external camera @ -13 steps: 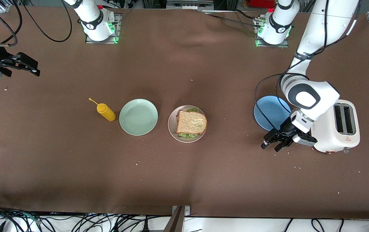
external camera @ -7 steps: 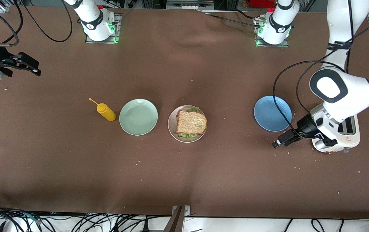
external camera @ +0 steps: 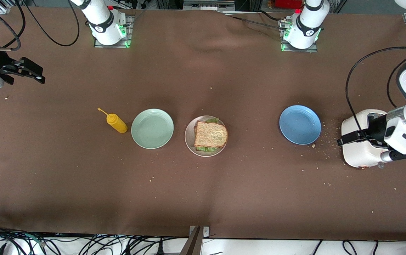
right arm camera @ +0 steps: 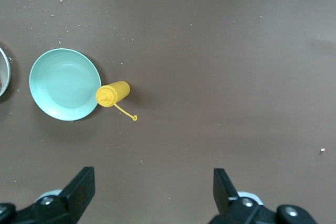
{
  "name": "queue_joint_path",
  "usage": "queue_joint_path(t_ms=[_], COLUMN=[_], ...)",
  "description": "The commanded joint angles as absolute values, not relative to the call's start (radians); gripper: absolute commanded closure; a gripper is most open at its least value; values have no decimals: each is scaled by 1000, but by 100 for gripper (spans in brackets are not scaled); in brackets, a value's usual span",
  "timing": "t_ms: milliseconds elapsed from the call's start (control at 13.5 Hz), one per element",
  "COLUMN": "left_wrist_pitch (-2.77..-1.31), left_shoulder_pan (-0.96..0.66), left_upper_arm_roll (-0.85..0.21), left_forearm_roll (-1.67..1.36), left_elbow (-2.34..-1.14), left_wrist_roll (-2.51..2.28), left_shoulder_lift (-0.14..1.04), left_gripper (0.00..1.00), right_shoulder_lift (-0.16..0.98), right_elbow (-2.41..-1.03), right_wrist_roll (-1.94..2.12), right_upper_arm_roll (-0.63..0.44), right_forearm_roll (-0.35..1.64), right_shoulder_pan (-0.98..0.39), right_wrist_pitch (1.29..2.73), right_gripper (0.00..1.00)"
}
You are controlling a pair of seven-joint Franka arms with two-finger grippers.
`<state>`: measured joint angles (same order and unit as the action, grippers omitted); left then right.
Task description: Make sandwich in beige plate with both arms
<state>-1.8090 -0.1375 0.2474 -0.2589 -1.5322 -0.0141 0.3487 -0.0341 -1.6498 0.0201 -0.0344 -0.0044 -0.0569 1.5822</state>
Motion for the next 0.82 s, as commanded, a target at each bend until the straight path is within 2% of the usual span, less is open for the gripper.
queue_joint_path(t_ms=[0,148,297,742], left_wrist_pitch=[-1648,-1518,-1450,-1382], left_shoulder_pan=[-135,-133,-135,-110], left_upper_arm_roll=[250,267,271,267], left_forearm_roll=[-183,-166,-134,-123], left_elbow=[-1462,-1462,-1438,-1425], left_wrist_roll=[30,63,69,68], left_shoulder_lift=[342,313,301,262], left_gripper=[0,0,0,0], right_shoulder_lift=[-26,-26,-26,-26], right_elbow=[-1626,-1626,-1626,-1626], right_wrist_roll=[14,14,14,14], right_upper_arm_roll=[-34,-34,-34,-34], right_forearm_roll=[-2,-2,-2,-2], right_shoulder_pan=[-61,-61,-61,-61], right_wrist_pitch=[1562,1563,1562,1562], right_gripper=[0,0,0,0])
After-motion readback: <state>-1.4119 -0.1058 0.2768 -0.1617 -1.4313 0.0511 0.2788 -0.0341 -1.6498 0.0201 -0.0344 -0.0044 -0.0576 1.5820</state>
